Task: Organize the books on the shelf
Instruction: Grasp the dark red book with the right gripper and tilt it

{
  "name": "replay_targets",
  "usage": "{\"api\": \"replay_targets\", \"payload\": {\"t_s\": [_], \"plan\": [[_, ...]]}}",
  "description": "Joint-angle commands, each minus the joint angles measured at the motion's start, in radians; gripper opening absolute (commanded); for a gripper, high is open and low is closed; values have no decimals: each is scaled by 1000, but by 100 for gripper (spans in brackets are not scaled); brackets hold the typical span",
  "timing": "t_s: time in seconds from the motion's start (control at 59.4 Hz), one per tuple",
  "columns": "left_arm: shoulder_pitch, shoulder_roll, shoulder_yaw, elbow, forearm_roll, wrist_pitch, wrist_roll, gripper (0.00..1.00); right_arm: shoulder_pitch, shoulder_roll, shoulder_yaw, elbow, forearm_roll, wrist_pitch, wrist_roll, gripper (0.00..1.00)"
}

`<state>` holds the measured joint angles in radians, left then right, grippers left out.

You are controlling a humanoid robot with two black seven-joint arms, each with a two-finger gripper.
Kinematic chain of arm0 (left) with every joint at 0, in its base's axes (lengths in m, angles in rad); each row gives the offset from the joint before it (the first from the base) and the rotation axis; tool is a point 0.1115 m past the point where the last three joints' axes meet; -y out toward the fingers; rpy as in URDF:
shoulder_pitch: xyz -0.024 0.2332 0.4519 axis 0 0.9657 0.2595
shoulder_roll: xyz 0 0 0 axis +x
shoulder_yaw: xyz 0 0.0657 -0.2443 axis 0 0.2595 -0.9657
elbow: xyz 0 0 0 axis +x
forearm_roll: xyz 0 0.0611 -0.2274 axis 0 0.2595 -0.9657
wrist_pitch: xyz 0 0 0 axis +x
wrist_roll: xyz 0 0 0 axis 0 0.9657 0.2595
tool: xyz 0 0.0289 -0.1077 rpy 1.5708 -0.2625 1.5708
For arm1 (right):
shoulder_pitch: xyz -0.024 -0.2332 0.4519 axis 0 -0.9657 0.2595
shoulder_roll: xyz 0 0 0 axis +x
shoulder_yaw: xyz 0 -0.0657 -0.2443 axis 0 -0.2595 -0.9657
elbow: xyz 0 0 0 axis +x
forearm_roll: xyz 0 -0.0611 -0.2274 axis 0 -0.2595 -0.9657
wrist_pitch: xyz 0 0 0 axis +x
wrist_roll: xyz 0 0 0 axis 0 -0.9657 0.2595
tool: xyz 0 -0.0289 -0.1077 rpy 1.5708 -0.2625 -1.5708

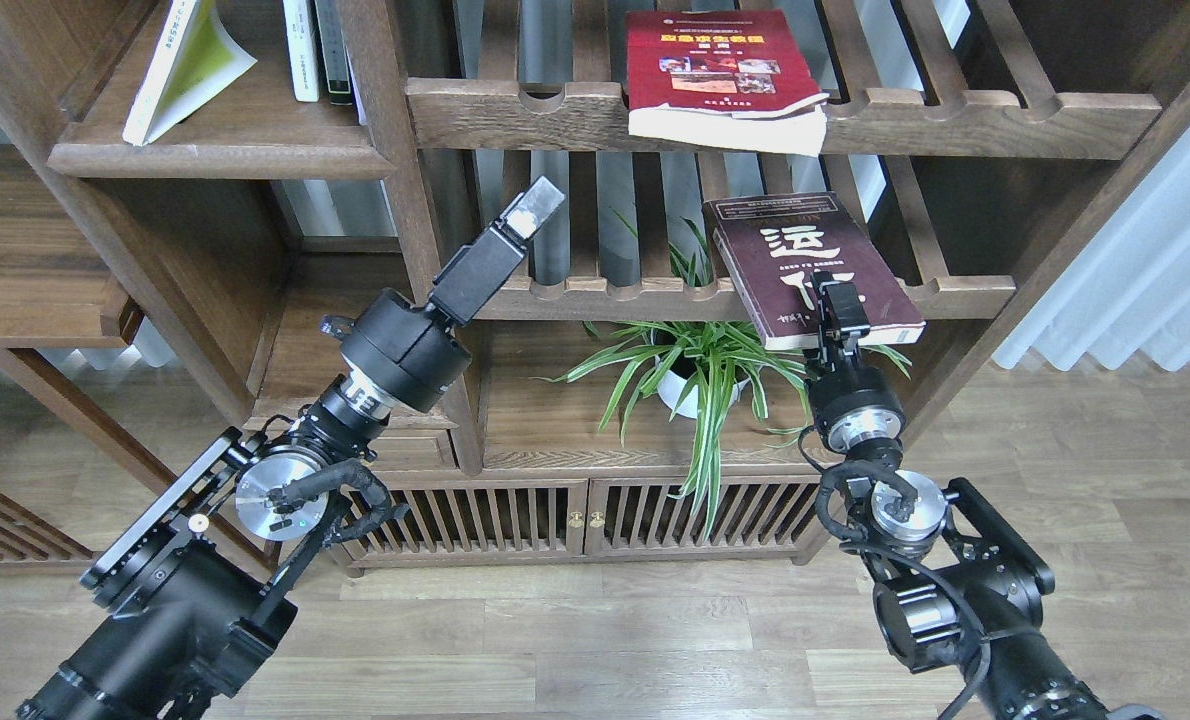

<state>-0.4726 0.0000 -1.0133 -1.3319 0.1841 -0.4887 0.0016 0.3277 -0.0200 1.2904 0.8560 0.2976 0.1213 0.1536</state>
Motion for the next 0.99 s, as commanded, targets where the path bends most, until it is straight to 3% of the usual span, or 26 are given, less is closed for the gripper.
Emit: {"api": "replay_targets", "payload": {"t_s": [0.0,0.236,0.741,0.977], "plan": [[0,0,-1,0,0,0,0,96,4,3,0,1,1,-20,0,91],[-1,0,2,0,6,0,14,97,19,8,3,0,14,-22,1,70],[0,0,2,-12,9,0,32,97,24,5,15,-8,28,-19,1,48],[29,0,18,-12,9,0,31,97,24,6,53,0,58,6,3,30]]}}
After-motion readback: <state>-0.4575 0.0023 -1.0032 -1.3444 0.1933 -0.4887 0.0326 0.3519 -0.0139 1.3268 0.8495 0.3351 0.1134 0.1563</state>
